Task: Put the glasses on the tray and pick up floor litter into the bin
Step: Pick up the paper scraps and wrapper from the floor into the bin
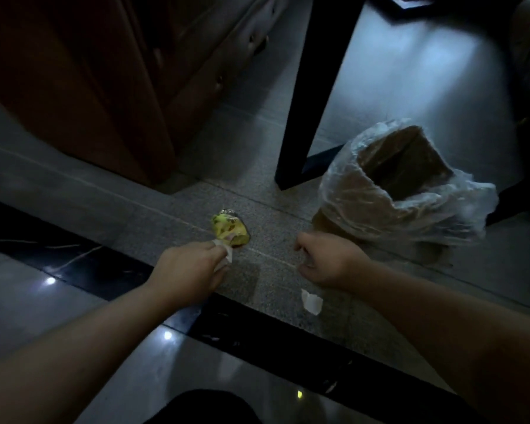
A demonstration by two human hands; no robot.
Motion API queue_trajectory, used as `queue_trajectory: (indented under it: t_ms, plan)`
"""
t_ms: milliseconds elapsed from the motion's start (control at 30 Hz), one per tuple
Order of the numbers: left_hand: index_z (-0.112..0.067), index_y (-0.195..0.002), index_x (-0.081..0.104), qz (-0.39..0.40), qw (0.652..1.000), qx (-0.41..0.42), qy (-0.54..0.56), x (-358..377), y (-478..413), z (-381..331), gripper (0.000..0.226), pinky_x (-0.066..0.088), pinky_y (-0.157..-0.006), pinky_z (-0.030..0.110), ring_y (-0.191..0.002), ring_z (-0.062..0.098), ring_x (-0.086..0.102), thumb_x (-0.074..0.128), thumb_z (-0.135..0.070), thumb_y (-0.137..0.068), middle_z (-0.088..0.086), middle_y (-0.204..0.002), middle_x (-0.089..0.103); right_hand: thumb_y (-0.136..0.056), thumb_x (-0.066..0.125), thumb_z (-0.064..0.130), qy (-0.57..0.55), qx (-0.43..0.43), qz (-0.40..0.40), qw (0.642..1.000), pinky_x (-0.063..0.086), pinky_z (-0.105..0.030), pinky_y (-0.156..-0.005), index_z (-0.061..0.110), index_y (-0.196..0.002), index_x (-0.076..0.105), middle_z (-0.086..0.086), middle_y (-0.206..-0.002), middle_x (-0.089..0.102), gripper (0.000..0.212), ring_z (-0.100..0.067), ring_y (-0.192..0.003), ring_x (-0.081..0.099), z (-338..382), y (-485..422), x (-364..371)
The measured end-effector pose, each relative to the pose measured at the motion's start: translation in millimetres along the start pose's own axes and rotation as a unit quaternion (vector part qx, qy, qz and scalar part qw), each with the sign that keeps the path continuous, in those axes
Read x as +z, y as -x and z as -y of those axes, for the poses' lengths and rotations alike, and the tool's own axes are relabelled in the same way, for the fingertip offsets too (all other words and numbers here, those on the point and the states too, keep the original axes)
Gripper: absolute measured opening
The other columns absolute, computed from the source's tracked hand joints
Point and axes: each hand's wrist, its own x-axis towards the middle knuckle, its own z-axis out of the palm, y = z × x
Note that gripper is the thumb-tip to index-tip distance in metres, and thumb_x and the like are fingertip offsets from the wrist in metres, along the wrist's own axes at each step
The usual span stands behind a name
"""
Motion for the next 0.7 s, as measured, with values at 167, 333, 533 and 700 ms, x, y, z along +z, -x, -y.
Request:
queue_trajectory:
  t_ms: [167, 333, 533, 700]
  plan:
    - [-0.023, -0.107, 0.053, 0.033, 0.999, -0.04, -0.017, 24.7, 6.0, 15.9, 0.029, 0.042, -0.054, 0.032, -0.082, 0.026, 0.061, 0.053, -0.043, -0.086, 0.003, -0.097, 0.063, -0.085, 0.061, 0.04, -0.023, 0.044, 0.064, 0.997, 0.05, -0.04, -0.078, 0.024, -0.12, 0.046, -0.003, -0.109, 0.054, 0.041, -0.022, -0.091, 0.053, -3.2, -22.6, 29.7]
    - [-0.024, -0.113, 0.051, 0.076, 0.995, -0.061, -0.031, 57.5, 1.4, 14.7, 0.035, 0.042, -0.056, 0.032, -0.083, 0.025, 0.062, 0.05, -0.046, -0.086, 0.002, -0.102, 0.062, -0.084, 0.064, 0.039, -0.036, 0.04, 0.127, 0.99, 0.045, -0.039, -0.077, 0.022, -0.117, 0.046, -0.001, -0.105, 0.049, 0.042, -0.024, -0.092, 0.051, -33.4, -36.8, 75.6]
    - [-0.024, -0.103, 0.051, 0.119, 0.989, -0.082, -0.035, 94.0, 17.0, 17.0, 0.033, 0.039, -0.054, 0.03, -0.088, 0.021, 0.061, 0.051, -0.05, -0.083, -0.001, -0.101, 0.06, -0.076, 0.069, 0.033, -0.006, 0.043, 0.114, 0.992, 0.052, -0.045, -0.08, 0.022, -0.124, 0.043, -0.012, -0.119, 0.047, 0.056, -0.034, -0.095, 0.057, -70.8, -35.0, 129.1]
    - [-0.024, -0.104, 0.054, 0.133, 0.981, -0.143, -0.011, 100.0, 17.1, 24.0, 0.032, 0.05, -0.062, 0.033, -0.091, 0.02, 0.062, 0.051, -0.049, -0.084, -0.001, -0.103, 0.062, -0.091, 0.052, 0.01, -0.056, 0.043, 0.167, 0.984, 0.042, -0.039, -0.095, 0.0, -0.123, 0.054, -0.024, -0.131, 0.051, 0.033, -0.037, -0.119, 0.051, -83.7, -33.6, 150.8]
